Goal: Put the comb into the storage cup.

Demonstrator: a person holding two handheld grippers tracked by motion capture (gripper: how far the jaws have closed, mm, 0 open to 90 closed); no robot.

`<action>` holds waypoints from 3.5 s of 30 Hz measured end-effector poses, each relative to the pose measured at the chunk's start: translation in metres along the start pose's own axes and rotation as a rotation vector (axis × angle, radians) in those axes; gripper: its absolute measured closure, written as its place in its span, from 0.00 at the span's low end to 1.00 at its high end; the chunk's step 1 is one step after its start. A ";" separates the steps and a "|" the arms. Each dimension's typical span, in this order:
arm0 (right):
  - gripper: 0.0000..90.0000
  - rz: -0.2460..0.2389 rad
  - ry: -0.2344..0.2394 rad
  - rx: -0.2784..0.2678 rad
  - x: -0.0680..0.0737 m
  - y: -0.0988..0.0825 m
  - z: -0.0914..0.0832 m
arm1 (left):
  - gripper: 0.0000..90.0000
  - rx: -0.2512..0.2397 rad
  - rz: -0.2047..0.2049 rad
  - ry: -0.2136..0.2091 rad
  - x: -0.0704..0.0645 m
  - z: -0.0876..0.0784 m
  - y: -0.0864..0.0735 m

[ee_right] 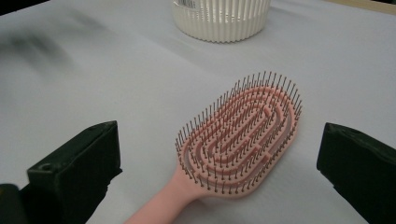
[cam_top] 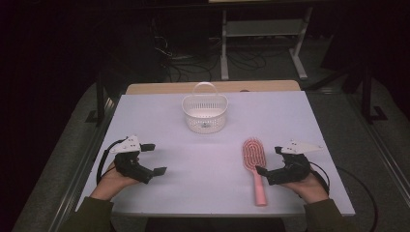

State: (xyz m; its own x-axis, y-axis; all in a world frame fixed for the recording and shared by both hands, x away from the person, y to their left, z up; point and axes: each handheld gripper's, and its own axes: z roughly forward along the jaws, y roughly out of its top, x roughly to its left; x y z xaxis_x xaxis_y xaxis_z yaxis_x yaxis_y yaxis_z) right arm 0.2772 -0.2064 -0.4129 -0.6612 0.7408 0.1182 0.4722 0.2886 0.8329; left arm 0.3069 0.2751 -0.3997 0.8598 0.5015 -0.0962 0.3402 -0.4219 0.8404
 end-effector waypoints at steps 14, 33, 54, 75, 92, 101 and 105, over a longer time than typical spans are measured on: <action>0.00 0.019 -0.001 -0.018 -0.003 0.007 -0.001 | 0.00 -0.004 -0.010 -0.002 0.000 0.001 -0.001; 0.08 -0.015 0.052 0.026 0.009 0.015 0.005 | 0.00 -0.006 -0.012 -0.010 0.003 0.003 0.000; 0.33 -0.068 0.154 0.118 0.028 0.022 0.026 | 0.00 -0.014 -0.015 -0.015 0.003 0.004 0.001; 0.73 -0.095 0.192 0.197 0.035 0.009 0.029 | 0.00 -0.015 -0.008 -0.031 0.002 0.005 0.001; 0.98 -0.123 0.237 0.260 0.038 0.004 0.034 | 0.00 -0.016 -0.009 -0.033 0.001 0.005 0.001; 0.99 -0.142 0.232 0.295 0.038 0.001 0.036 | 0.00 -0.016 -0.010 -0.033 0.002 0.005 0.001; 0.98 -0.139 0.229 0.311 0.037 0.000 0.037 | 0.00 -0.015 -0.008 -0.032 0.002 0.005 0.001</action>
State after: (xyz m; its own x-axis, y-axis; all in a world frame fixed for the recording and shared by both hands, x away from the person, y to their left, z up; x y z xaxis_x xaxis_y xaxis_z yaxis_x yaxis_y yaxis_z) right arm 0.2744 -0.1571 -0.4286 -0.8270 0.5382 0.1625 0.4999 0.5720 0.6503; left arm 0.3106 0.2718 -0.4023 0.8688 0.4804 -0.1202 0.3420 -0.4066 0.8472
